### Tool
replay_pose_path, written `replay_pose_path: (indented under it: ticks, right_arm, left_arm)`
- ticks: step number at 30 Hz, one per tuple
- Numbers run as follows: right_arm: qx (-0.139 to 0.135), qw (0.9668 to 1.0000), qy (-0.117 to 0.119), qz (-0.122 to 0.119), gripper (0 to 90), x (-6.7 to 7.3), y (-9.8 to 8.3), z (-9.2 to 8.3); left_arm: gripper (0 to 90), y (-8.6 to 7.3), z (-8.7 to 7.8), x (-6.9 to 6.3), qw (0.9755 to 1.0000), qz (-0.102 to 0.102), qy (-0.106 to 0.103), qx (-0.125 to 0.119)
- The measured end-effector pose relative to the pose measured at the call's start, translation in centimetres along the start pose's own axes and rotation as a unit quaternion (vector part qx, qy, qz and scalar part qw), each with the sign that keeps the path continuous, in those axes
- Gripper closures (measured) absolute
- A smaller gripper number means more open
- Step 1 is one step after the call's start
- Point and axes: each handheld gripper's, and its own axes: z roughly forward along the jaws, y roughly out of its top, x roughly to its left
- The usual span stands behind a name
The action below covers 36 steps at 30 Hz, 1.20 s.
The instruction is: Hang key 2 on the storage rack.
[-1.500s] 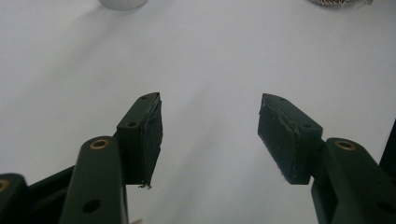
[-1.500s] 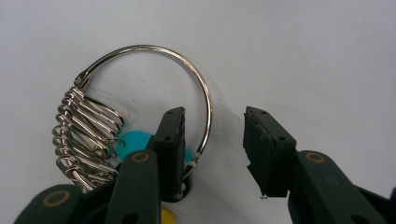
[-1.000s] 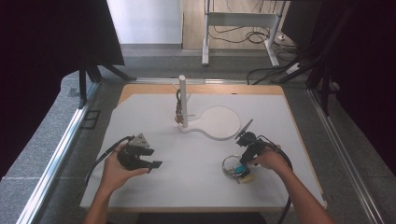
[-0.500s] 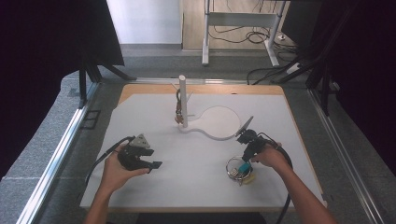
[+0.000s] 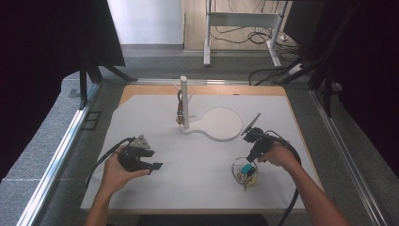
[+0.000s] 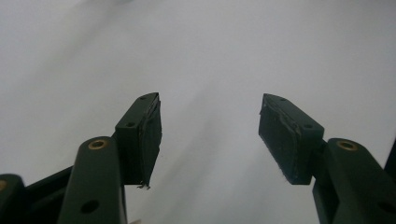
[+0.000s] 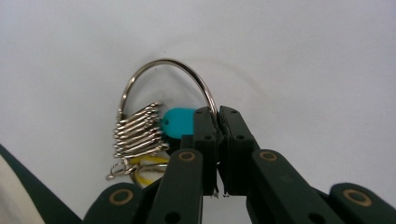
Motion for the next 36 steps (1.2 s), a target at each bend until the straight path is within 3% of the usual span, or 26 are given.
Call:
replay_pose_path:
  ticks: [4, 11, 36]
  right_arm:
    - [-0.003, 1.0, 0.005, -0.001, 86.3, 0.0, -0.1, -0.8]
    - [-0.002, 0.9999, 0.009, -0.009, 86.3, 0.3, -0.1, -0.8]
    - [-0.021, 0.9993, 0.032, -0.004, 85.0, 1.1, -2.0, -1.0]
  left_arm:
    - [39.9, -0.3, -0.1, 0.4, 0.9999, -0.012, 0.002, -0.003]
    - [39.9, -0.3, -0.4, 0.4, 0.9999, -0.013, 0.0, -0.007]
    - [39.7, -0.4, -0.3, 0.5, 0.9998, -0.019, -0.001, -0.006]
